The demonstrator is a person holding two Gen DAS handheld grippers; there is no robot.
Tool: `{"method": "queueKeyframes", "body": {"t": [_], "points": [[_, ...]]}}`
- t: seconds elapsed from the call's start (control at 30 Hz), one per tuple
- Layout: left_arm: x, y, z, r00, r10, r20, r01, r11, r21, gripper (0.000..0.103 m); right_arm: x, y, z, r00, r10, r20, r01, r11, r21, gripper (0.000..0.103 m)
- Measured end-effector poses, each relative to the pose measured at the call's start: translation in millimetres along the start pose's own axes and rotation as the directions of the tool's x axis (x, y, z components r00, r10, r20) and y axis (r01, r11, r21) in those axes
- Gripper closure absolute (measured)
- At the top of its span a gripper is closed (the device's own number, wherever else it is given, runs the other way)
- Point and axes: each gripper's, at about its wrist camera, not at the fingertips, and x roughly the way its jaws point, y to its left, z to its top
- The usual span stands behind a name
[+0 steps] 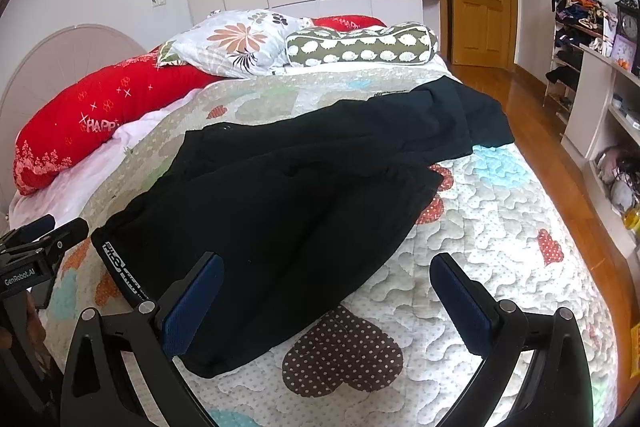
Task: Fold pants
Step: 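Move both grippers to the waistband of the black pants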
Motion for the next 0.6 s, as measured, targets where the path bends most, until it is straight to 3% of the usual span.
{"method": "queueKeyframes", "body": {"t": [0.6], "points": [[14,2,-4,0.999,-0.027,-0.037,0.027,1.000,-0.016,0.000,17,-21,-4,0.999,-0.014,-0.040,0.016,0.999,0.045,0.000]]}}
